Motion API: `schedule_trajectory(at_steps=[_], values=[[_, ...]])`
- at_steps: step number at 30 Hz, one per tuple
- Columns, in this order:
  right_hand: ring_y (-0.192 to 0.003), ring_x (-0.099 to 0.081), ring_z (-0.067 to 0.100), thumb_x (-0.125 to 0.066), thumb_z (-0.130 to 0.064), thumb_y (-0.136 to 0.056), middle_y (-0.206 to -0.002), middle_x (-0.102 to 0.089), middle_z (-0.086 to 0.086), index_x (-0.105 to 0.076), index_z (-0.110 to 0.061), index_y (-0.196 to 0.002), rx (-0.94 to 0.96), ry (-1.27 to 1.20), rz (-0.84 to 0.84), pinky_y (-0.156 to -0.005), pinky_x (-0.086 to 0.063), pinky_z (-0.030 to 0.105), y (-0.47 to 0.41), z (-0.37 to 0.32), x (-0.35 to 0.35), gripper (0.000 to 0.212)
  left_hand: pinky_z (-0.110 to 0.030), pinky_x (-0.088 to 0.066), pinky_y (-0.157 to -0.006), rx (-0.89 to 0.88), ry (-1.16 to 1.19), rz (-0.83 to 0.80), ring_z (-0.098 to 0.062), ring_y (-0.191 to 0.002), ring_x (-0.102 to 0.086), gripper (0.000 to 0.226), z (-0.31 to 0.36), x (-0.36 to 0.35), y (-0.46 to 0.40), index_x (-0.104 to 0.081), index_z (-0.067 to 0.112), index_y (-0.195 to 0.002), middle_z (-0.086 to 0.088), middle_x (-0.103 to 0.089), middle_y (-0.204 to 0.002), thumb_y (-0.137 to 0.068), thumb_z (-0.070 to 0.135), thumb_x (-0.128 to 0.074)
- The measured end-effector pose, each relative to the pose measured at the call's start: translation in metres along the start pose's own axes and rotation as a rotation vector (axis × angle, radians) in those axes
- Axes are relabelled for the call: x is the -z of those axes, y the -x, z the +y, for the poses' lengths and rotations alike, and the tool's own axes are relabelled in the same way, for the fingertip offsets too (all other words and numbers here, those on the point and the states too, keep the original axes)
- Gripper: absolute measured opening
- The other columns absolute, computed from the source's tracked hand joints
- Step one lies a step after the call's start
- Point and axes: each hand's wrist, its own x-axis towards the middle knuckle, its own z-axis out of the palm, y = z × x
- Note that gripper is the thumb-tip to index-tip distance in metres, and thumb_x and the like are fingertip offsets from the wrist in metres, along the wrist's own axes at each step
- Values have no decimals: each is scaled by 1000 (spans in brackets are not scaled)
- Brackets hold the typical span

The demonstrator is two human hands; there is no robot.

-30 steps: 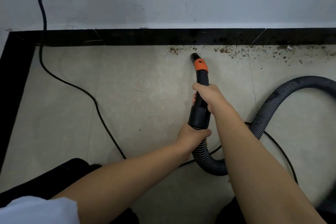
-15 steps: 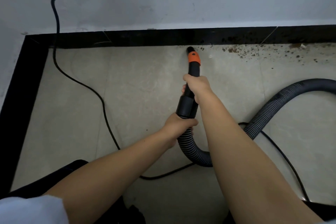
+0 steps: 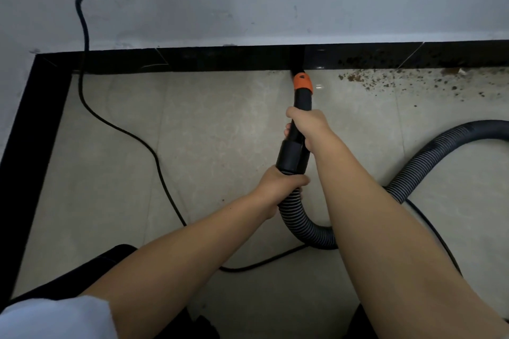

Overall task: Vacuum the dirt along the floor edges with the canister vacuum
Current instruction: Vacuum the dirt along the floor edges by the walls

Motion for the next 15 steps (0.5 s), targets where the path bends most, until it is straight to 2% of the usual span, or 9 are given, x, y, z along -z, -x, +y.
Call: schedule_trajectory(at_steps=[4,9,12,15], values=[[-48,-49,18,-57,-6,-87,-63,-51,9,-48,-1,-100,-2,46,-77,-40,-46,19,5,2,-21,17,-24,-49,-54,5,93,72,-17,-57,-53,17,-7,10,6,-55,9,-93,-7,-55,-67,-81,2,-65],[-47,-49,18,-56,-6,-87,-62,-51,9,-48,-2,-99,-4,95,-125,-41,-45,20,11,6,-36,16,-23,-48,-52,-6,131,105,-16,-55,-53,15,-14,18,12,-55,9,-89,-7,-55,-67,-81,2,-66],[-48,-49,18,-56,-6,-87,-63,-50,9,-49,-3,-93,-13,53,-78,-41,-45,20,15,9,-20,10,-23,-47,-51,8,64,55,-16,-55,-54,15,-14,9,16,-56,10,-89,-7,-56,-68,-81,4,-66],[-49,-49,18,-56,-8,-87,-62,-51,8,-48,-7,-81,-25,-45,39,-48,-48,26,18,14,19,11,-22,-48,-51,27,-56,-53,-16,-55,-53,14,-11,-11,20,-54,13,-85,-6,-55,-66,-82,5,-65]])
